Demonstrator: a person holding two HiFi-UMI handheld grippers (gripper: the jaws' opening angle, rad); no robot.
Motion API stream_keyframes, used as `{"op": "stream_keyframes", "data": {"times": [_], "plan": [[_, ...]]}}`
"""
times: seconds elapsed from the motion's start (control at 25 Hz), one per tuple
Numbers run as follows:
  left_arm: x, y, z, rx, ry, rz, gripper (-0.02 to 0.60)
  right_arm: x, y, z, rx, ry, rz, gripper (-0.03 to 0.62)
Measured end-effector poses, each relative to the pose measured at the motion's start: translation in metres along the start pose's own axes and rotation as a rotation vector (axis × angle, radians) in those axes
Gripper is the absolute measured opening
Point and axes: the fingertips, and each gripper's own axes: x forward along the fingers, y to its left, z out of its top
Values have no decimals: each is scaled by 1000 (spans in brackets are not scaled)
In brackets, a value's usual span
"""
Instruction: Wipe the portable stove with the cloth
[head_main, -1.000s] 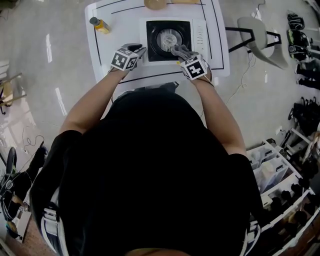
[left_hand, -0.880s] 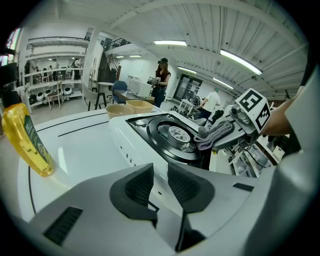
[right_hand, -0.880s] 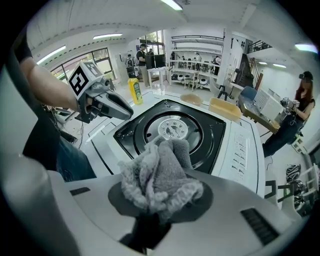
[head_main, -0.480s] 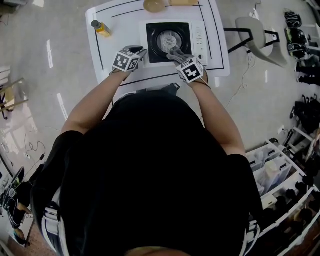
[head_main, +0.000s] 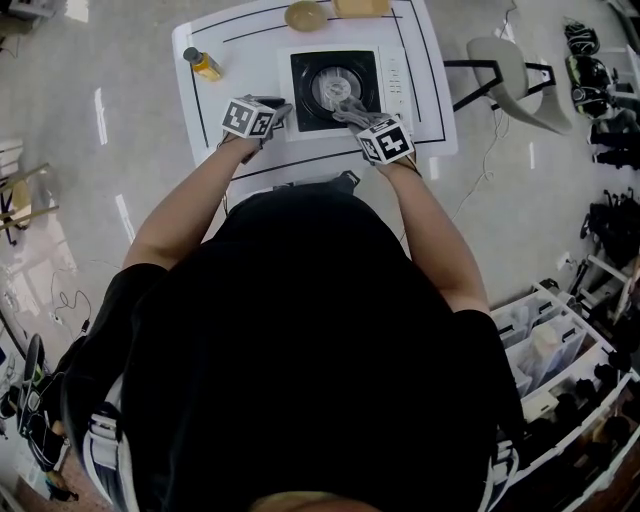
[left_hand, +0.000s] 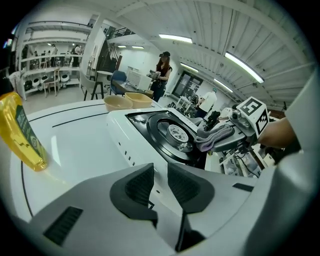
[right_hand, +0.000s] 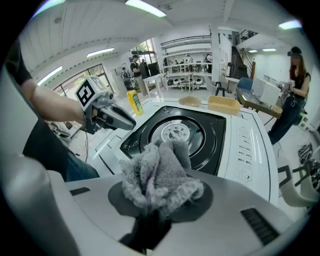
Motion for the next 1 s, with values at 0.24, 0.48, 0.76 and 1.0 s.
{"op": "stream_keyframes", "data": {"times": [0.24,0.48,0.76,1.0], "plan": [[-18,3,14,2,-30,-6,118,-35,-17,17,101,-122,21,114],[-63,-2,59,11,-186,10,119,-102,-45,54,137,-288,-18,116],[-122,-15,128,76,-362,19,118,-175,-59,102,119,-458,-65,120],[-172,-48,190,168,-496,5,118,-229,-59,136,88,-575,-102,120]]}}
